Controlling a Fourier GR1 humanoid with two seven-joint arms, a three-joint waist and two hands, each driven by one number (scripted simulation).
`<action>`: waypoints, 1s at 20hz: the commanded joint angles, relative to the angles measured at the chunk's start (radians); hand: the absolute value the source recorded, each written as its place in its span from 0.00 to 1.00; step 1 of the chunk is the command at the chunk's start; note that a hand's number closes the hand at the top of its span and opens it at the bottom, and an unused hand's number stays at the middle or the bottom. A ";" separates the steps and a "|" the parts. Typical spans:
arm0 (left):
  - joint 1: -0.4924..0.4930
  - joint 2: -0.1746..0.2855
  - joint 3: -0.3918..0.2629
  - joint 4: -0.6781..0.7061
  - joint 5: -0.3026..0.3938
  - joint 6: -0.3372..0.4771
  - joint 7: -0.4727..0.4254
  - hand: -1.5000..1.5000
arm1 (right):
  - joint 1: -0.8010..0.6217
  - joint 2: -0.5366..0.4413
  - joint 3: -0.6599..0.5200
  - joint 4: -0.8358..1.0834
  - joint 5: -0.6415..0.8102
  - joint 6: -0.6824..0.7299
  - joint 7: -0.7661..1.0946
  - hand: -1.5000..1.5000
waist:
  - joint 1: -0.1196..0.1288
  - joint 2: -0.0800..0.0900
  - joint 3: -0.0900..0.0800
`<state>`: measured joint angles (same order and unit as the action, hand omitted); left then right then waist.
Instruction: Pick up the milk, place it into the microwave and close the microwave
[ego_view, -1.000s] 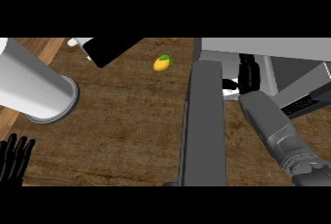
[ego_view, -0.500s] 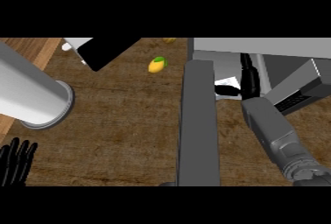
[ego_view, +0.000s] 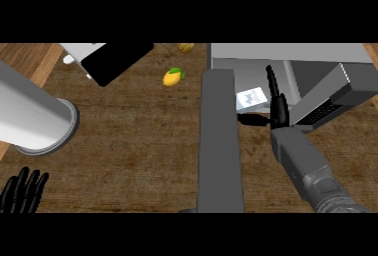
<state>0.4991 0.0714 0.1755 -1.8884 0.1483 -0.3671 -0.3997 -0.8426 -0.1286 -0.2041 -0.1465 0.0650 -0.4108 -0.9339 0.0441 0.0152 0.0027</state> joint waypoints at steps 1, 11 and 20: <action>0.048 0.005 -0.039 -0.020 0.010 -0.067 -0.006 0.00 | 0.047 0.014 -0.014 -0.023 -0.026 0.127 -0.034 0.00 | -0.022 -0.011 -0.001; 0.081 -0.039 -0.192 -0.064 -0.085 -0.108 -0.018 0.00 | 0.233 0.072 0.016 -0.142 -0.056 0.393 -0.117 0.00 | -0.052 -0.023 -0.003; -0.081 -0.031 -0.273 -0.009 -0.174 -0.089 0.088 1.00 | 0.521 0.083 0.084 -0.434 -0.077 0.463 -0.107 0.00 | -0.071 -0.025 -0.004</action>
<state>0.4629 0.0403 -0.0658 -1.9196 0.0193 -0.4622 -0.3285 -0.4332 -0.0578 -0.1331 -0.4572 0.0158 -0.0063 -1.0181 -0.0204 -0.0079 -0.0010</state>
